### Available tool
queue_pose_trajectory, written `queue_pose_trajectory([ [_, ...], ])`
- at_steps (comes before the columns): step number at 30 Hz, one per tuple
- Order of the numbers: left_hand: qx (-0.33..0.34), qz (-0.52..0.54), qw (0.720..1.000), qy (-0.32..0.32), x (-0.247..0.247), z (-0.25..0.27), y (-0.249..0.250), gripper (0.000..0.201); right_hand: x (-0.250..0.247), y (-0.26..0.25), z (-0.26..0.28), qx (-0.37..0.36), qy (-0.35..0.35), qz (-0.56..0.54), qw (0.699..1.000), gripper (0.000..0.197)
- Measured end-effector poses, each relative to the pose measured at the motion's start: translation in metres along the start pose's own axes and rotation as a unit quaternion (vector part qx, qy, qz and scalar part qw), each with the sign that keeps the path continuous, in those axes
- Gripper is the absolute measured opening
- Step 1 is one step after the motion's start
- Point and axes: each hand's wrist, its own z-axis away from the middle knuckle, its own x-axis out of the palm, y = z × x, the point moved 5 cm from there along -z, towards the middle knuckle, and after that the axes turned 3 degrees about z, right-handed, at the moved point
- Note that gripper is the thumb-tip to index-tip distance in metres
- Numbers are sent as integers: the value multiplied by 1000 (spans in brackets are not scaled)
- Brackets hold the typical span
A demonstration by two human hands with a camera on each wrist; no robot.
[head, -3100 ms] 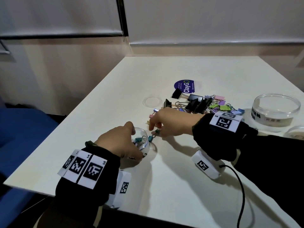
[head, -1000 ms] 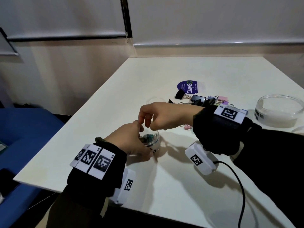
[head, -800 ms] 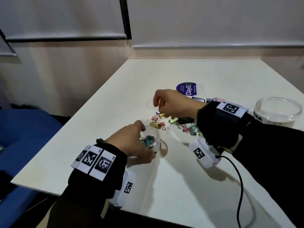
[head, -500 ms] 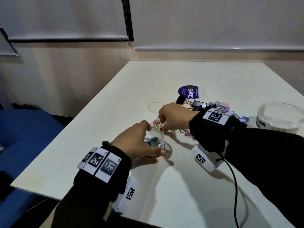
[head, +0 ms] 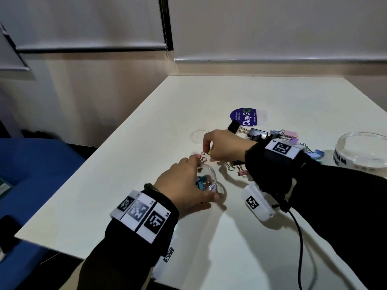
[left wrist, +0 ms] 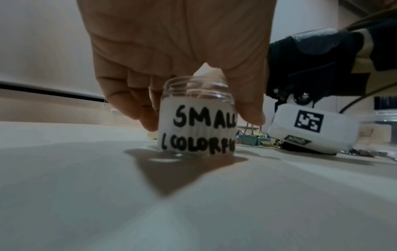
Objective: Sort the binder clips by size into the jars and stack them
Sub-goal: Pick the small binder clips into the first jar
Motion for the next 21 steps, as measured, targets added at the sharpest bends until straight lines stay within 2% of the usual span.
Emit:
queue_pose_trajectory([
  [3,4,-2,1000,-3,3,0,1,89,-9,8,-3,27,-1,-54,998,30],
  [5,4,-9,1000,-4,5,1,2,94,-15,11,-6,68,4,-142,988,31],
  [7,7,-15,1000,-7,8,2,5,94,-18,12,-8,114,-14,-284,952,35],
  [9,11,-13,1000,-15,9,3,7,90,-15,12,-12,148,-67,-427,889,34],
  [10,12,-12,1000,-21,10,3,8,88,-13,10,-13,156,-97,-469,864,33],
  [11,11,-10,1000,-25,10,3,9,88,-11,8,-15,158,-119,-486,851,32],
  [12,8,-10,1000,-27,10,4,9,88,-10,7,-18,153,-126,-473,859,32],
  [13,4,-12,1000,-25,10,4,9,88,-10,6,-21,134,-115,-425,888,34],
  [15,-8,-33,999,-17,7,7,9,86,-13,0,-25,54,-54,-246,966,26],
  [16,-13,-51,999,-10,6,7,8,84,-14,-3,-26,6,-24,-134,991,16],
  [17,-18,-69,997,-3,4,8,8,83,-13,-7,-26,-38,-12,-34,999,12],
  [18,-23,-83,996,4,2,8,7,82,-9,-8,-28,-64,-17,45,997,21],
  [19,-27,-92,995,10,0,7,6,81,-4,-7,-29,-78,-31,102,991,31],
  [21,-33,-96,995,9,0,7,6,81,1,-7,-29,-97,-40,157,982,36],
])
